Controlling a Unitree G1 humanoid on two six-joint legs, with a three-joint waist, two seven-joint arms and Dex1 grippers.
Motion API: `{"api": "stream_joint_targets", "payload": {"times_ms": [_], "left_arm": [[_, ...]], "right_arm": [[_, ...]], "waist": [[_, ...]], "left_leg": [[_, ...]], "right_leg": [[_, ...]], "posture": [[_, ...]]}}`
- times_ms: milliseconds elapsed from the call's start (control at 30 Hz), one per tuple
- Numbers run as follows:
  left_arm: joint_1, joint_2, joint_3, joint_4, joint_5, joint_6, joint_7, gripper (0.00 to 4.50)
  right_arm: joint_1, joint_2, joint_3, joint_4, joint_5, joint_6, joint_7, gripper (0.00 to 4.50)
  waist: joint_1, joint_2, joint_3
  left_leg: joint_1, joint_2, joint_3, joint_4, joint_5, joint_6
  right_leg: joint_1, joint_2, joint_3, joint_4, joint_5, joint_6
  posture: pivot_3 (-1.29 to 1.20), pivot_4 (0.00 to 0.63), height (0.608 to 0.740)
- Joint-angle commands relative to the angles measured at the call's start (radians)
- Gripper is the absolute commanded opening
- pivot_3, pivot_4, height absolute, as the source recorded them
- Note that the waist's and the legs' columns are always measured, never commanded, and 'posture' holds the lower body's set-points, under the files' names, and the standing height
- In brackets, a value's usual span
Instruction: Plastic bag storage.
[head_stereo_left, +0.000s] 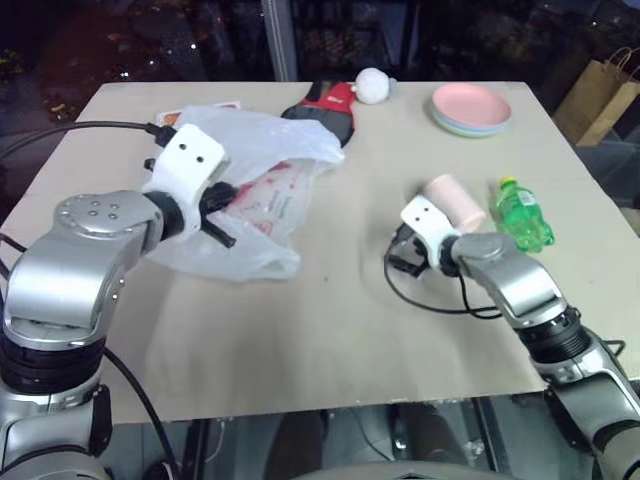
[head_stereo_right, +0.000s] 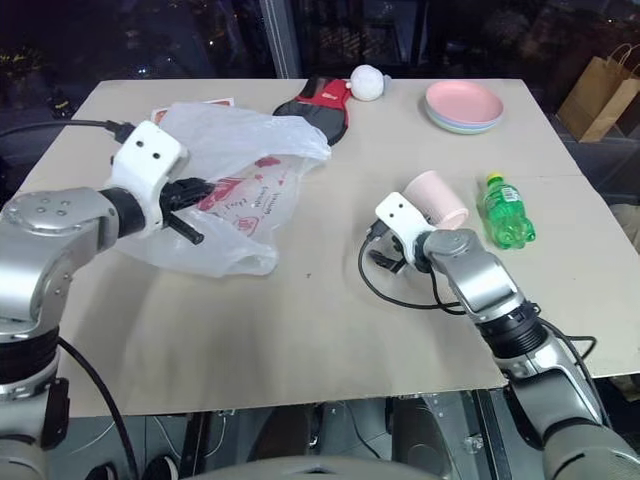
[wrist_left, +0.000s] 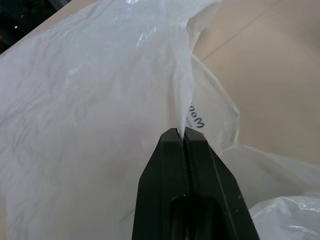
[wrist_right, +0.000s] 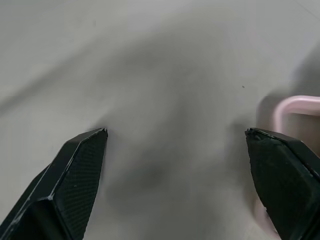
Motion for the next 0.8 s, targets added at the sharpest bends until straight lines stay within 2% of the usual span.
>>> {"api": "stream_joint_targets", "payload": {"times_ms": [33, 233, 367, 467, 533, 633, 667, 700, 733, 800], "left_arm": [[-0.01, 0.025, 0.048, -0.051, -0.008, 0.007, 0.006, 0.03], [0.003, 0.018, 0.055, -0.058, -0.014, 0.007, 0.016, 0.03], [0.005, 0.003, 0.046, -0.06, -0.018, 0.003, 0.023, 0.03], [0.0, 0.003, 0.042, -0.054, -0.021, -0.001, 0.028, 0.03], [-0.005, 0.007, 0.039, -0.043, -0.019, -0.014, 0.03, 0.03], [-0.006, 0.009, 0.04, -0.044, -0.021, -0.015, 0.034, 0.03], [-0.005, 0.01, 0.041, -0.046, -0.022, -0.014, 0.035, 0.0], [-0.002, 0.01, 0.044, -0.048, -0.022, -0.013, 0.036, 0.0], [0.0, 0.011, 0.046, -0.049, -0.023, -0.012, 0.037, 0.0], [0.005, 0.013, 0.05, -0.05, -0.023, -0.013, 0.038, 0.0]], "right_arm": [[-0.027, 0.012, 0.0, -0.003, -0.048, 0.0, -0.051, 4.5], [-0.03, -0.018, -0.03, -0.105, -0.08, 0.045, -0.082, 4.5], [0.009, 0.004, -0.043, -0.085, -0.08, 0.076, -0.102, 4.5], [0.026, 0.025, -0.045, -0.03, -0.072, 0.091, -0.101, 4.5], [0.034, 0.054, -0.06, 0.081, -0.077, 0.06, -0.121, 4.5], [0.027, 0.093, -0.117, 0.165, -0.06, 0.035, -0.126, 4.5], [0.023, 0.094, -0.123, 0.173, -0.059, 0.024, -0.124, 3.96], [0.02, 0.088, -0.123, 0.175, -0.062, 0.008, -0.119, 3.9], [0.018, 0.081, -0.122, 0.176, -0.062, -0.003, -0.115, 3.36], [0.017, 0.056, -0.109, 0.176, -0.076, -0.039, -0.109, 2.58]], "waist": [[-0.003, 0.0, 0.0], [-0.005, 0.001, 0.0], [-0.006, 0.001, 0.0], [-0.011, 0.0, 0.0], [-0.016, -0.001, 0.0], [-0.024, -0.004, -0.002], [-0.025, -0.004, -0.002], [-0.025, -0.004, -0.002], [-0.025, -0.004, -0.002], [-0.019, -0.004, -0.002]], "left_leg": [[0.001, 0.0, 0.0, 0.0, 0.0, 0.0], [0.001, 0.0, 0.0, 0.0, 0.0, 0.0], [0.0, 0.0, 0.0, 0.0, 0.0, 0.0], [0.0, 0.0, 0.0, 0.0, 0.0, 0.0], [0.001, 0.0, 0.0, 0.0, 0.0, 0.0], [0.005, 0.0, 0.0, 0.0, 0.0, 0.0], [0.006, 0.0, 0.001, 0.0, 0.0, 0.0], [0.006, 0.0, 0.001, 0.0, 0.0, 0.0], [0.007, 0.0, 0.0, 0.001, 0.0, 0.0], [0.007, 0.0, 0.0, 0.003, 0.0, 0.0]], "right_leg": [[0.0, 0.0, 0.0, 0.0, 0.0, 0.0], [-0.001, 0.0, 0.0, 0.003, 0.0, 0.0], [-0.001, 0.0, 0.0, 0.003, 0.0, 0.0], [-0.001, 0.0, 0.0, 0.002, 0.0, 0.0], [-0.001, 0.0, 0.0, 0.003, 0.0, 0.0], [0.003, 0.0, 0.001, 0.003, 0.0, 0.0], [0.004, 0.0, 0.001, 0.003, 0.0, 0.0], [0.004, 0.0, 0.001, 0.003, 0.0, 0.0], [0.004, 0.0, 0.001, 0.005, 0.0, 0.0], [0.004, 0.0, 0.001, 0.009, 0.0, 0.0]], "posture": [[0.0, 0.15, 0.74], [0.0, 0.15, 0.74], [0.0, 0.15, 0.74], [0.0, 0.15, 0.74], [0.0, 0.15, 0.74], [0.0, 0.15, 0.74], [0.0, 0.15, 0.74], [0.0, 0.15, 0.74], [0.0, 0.15, 0.74], [0.0, 0.15, 0.74]]}}
